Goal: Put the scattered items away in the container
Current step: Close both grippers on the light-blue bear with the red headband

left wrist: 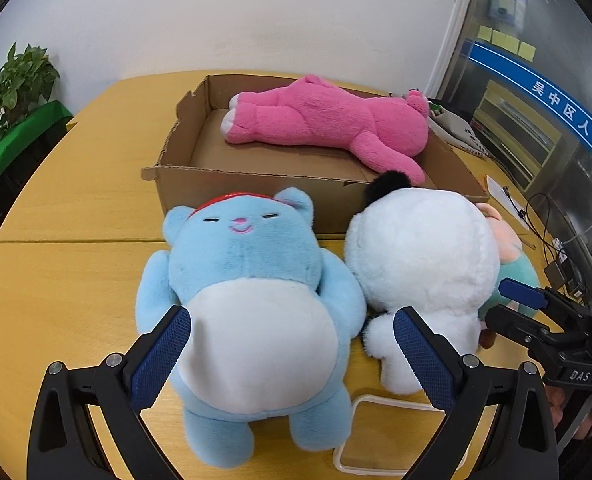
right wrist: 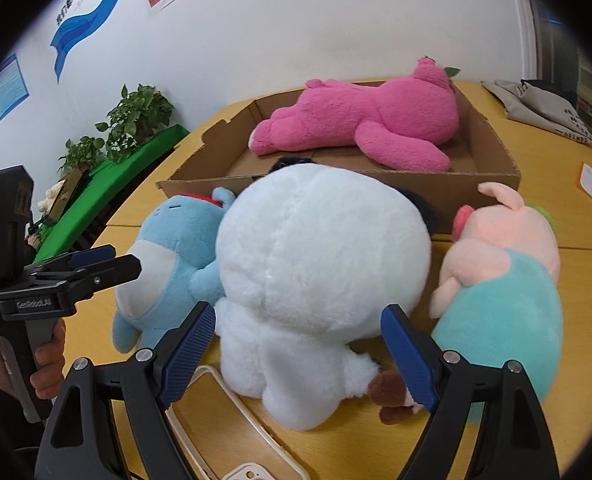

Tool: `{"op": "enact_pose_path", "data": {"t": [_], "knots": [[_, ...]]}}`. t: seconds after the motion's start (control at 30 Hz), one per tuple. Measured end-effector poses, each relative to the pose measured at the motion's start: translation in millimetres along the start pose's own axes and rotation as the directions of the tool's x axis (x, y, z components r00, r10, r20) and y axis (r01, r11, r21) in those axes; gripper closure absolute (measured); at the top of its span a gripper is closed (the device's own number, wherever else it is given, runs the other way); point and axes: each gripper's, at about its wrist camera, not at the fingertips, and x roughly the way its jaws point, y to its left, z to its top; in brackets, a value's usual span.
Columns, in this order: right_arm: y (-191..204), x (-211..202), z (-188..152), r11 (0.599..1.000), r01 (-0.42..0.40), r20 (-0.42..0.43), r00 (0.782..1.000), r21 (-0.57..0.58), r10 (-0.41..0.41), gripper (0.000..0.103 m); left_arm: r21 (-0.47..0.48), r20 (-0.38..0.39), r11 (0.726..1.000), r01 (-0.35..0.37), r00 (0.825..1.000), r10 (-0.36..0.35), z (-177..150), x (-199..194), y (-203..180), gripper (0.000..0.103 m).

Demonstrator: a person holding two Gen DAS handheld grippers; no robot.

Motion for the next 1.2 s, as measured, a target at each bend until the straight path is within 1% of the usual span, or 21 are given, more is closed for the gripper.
{"op": "enact_pose_path", "data": {"t": [0.2,0.3,0.57,0.7,0.8,0.87,0.97,1.07,1.1,1.13,1.2], "knots": [[-16,-6,-3,0.999,0.037,0.007,0.999,0.034,-0.037,0.018,0.028,-0.002,1.0,0.008,1.0,-0.008,1,1,-16,0.0],[-22,-9,-4,0.998,0.05,0.013,0.999,0.042,-0.051,0.018,0.027,-0.004,1.0,0.012,1.0,-0.012,2,2,-22,0.0],[-31,-18,-7,0.998,0.045,0.024,0.999,0.049,-0.046,0.018,0.035,-0.013,0.999,0.014,1.0,-0.013,1,5,-33,0.0],[-32,-18,-8,0.998,0.041,0.022,0.999,0.052,-0.042,0.018,0.023,-0.004,1.0,0.001,1.0,-0.001,1,2,-29,0.0],[-25,-16,-5,0.998,0.033,0.015,0.999,0.046,-0.034,0.018,0.007,0.011,1.0,-0.013,1.0,0.013,2,-3,-15,0.0],[-15,-13,-5,0.999,0.001,0.013,1.0,0.036,-0.002,0.018,-0.01,0.021,0.999,-0.037,0.999,0.037,3,-6,-1,0.0],[3,-5,-5,0.999,-0.05,-0.009,0.999,0.014,0.05,0.018,-0.058,0.018,0.995,-0.083,0.996,0.084,2,-10,31,0.0],[32,8,-3,0.996,-0.083,-0.05,0.995,-0.037,0.082,0.018,-0.112,-0.002,0.984,-0.139,0.99,0.139,-2,-10,69,0.0],[41,13,-2,0.995,-0.089,-0.063,0.994,-0.053,0.085,0.018,-0.139,-0.011,0.979,-0.147,0.989,0.147,-5,-9,83,0.0],[48,17,-1,0.995,-0.09,-0.066,0.994,-0.052,0.086,0.018,-0.166,-0.021,0.976,-0.143,0.99,0.142,-8,-7,96,0.0],[56,26,5,0.994,-0.103,-0.062,0.993,0.027,0.104,0.018,-0.214,-0.047,0.971,-0.106,0.994,0.098,-12,3,122,0.0]]}}
